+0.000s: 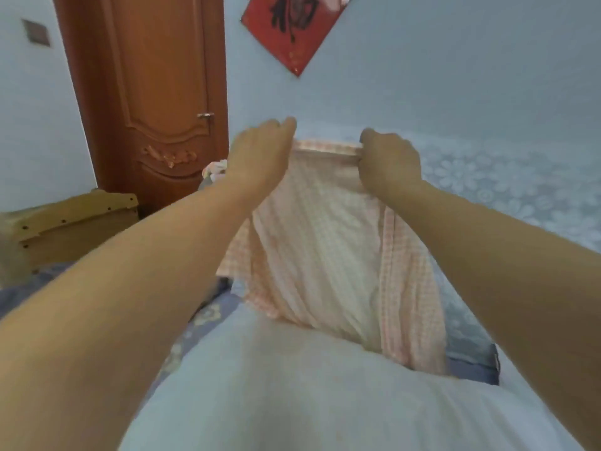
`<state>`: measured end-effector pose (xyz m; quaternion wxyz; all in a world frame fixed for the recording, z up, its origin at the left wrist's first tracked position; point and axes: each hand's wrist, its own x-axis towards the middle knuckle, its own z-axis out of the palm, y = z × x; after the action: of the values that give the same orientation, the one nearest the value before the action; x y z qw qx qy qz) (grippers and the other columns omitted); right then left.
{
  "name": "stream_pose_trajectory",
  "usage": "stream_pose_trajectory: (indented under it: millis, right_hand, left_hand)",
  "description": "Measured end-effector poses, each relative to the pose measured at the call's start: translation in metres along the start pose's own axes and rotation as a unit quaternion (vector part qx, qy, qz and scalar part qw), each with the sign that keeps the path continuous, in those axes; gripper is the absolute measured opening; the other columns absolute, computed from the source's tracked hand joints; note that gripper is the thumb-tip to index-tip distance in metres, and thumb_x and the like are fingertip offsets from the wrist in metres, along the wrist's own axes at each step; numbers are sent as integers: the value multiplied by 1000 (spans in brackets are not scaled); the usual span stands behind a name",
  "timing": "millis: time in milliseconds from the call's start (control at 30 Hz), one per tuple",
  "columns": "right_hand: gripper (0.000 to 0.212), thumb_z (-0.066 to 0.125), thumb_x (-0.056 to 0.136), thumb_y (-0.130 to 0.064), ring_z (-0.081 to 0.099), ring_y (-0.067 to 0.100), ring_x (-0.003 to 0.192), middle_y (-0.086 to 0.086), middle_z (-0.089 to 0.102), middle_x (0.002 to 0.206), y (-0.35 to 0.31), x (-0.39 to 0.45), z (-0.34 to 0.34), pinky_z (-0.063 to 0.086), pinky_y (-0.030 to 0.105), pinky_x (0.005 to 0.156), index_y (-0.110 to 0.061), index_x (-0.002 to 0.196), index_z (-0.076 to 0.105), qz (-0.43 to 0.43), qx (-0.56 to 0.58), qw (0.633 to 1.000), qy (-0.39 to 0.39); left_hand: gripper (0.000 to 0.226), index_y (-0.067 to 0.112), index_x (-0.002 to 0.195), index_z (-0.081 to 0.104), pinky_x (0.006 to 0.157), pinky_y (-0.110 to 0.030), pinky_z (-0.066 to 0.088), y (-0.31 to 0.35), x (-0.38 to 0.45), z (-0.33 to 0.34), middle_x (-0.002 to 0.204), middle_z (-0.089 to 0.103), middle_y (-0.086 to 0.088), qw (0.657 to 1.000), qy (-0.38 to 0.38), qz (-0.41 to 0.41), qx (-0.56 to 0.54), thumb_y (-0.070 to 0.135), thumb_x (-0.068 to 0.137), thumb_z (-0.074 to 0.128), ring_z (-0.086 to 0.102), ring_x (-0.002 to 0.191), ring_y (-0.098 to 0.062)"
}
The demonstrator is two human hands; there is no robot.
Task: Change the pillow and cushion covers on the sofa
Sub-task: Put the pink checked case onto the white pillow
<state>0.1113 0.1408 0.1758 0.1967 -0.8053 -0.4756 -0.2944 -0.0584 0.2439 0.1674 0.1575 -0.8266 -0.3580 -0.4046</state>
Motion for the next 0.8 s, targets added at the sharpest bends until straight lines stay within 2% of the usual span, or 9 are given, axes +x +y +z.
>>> stream_pose_trajectory:
  millis: [67,100,167,300,400,500,567,700,800]
  right_hand:
    - [37,40,84,-2,54,38,81,14,63,95,-14,20,-19,38,39,67,-11,118,50,8,62,984,166]
    - [39,38,84,-4,57,38,84,14,64,96,-22,23,-20,38,41,69,-11,121,49,-1,101,973,210]
    - [38,39,85,-7,60,39,85,14,65,97,-36,18,3,39,41,68,-12,122,47,-39,146,965,216]
    - [32,47,89,-5,60,40,86,16,61,94,-43,-24,112,41,41,66,-10,121,44,-92,121,988,30]
    - [38,44,92,-5,60,34,92,11,59,101,-48,-61,196,42,38,71,-14,128,39,-97,76,980,-154]
    - [37,45,88,1,52,26,67,3,50,77,-65,-91,257,41,35,59,-13,121,39,-151,6,966,-208]
    - [35,44,88,2,41,19,53,-2,40,66,-82,-94,278,32,32,50,-13,120,38,-165,-26,970,-178]
    - [41,51,85,6,28,14,47,-3,31,60,-119,-47,298,26,31,49,-11,120,40,-134,-26,988,-69]
    - [36,63,73,11,31,15,41,-3,34,54,-137,-13,316,18,27,44,-10,99,50,-106,17,994,32]
  left_hand:
    - [37,11,120,50,66,-42,37,-4,32,-25,95,59,-10,991,125,-26,-37,-8,89,43,58,79,-36]
    - [37,12,119,49,65,-41,37,-6,36,-29,91,58,-7,984,162,-36,-62,-8,88,43,54,74,-32]
    - [33,14,112,48,63,-41,36,-16,26,-9,84,54,-3,984,161,-36,-69,-7,86,46,47,68,-30]
    - [33,11,105,56,48,-39,43,-65,-46,94,74,56,-11,999,34,16,13,-9,79,56,57,56,-36]
    - [29,9,118,58,62,-46,50,-106,-108,166,98,65,-17,988,-147,29,25,-1,91,53,67,81,-41]
    - [30,12,119,55,66,-42,50,-127,-161,206,102,65,-13,973,-227,6,33,1,91,50,67,86,-39]
    - [22,14,115,55,68,-37,45,-136,-168,219,102,64,-10,973,-223,-48,32,6,95,50,65,90,-35]
    - [5,14,95,51,65,-39,36,-174,-118,239,90,57,-9,976,-123,-179,0,9,93,49,57,85,-34]
    - [17,19,75,38,63,-39,34,-181,-89,259,86,46,-6,974,-114,-168,-99,25,84,51,51,83,-32]
